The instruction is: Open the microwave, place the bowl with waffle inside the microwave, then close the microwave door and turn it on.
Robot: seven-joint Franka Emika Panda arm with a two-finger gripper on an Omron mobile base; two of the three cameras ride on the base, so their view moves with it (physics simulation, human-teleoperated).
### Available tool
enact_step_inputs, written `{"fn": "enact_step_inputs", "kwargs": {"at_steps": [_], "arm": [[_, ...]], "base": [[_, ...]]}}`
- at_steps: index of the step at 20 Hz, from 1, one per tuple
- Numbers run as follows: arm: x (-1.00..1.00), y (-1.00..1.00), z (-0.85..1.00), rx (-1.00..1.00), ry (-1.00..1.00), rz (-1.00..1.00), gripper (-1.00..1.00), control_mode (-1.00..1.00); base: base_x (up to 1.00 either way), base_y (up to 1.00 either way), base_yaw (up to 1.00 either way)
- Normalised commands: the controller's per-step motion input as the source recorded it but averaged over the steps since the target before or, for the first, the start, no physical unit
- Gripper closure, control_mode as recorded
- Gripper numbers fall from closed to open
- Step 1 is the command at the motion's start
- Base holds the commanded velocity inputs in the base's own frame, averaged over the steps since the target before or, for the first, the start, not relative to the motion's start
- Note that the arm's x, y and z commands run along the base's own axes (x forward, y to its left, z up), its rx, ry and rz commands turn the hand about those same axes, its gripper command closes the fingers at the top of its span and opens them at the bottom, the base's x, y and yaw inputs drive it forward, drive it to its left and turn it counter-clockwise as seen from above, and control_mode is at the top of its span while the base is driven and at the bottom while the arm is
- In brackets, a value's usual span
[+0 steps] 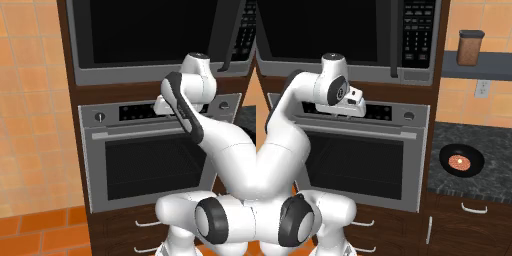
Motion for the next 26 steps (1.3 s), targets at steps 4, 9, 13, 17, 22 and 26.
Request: {"fn": "enact_step_inputs", "kwargs": {"at_steps": [4, 9, 13, 17, 22, 26], "arm": [[-0.36, -0.4, 0.15, 0.02, -0.32, -0.09, -1.0, -1.0], [-0.52, -0.71, 0.36, 0.12, -0.66, -0.1, -1.0, -1.0], [0.02, -0.26, 0.07, 0.03, -0.03, -0.04, -1.0, -1.0], [0.01, -0.58, 0.55, 0.0, -0.07, 0.02, -1.0, -1.0], [0.04, -0.67, 0.83, 0.0, -0.19, 0.01, -1.0, -1.0], [0.34, -0.29, 0.82, 0.0, -0.22, 0.0, -1.0, -1.0]], "base": [[0.0, 0.0, 0.0], [0.0, 0.0, 0.0], [0.0, 0.0, 0.0], [0.0, 0.0, 0.0], [0.0, 0.0, 0.0], [0.0, 0.0, 0.0]]}}
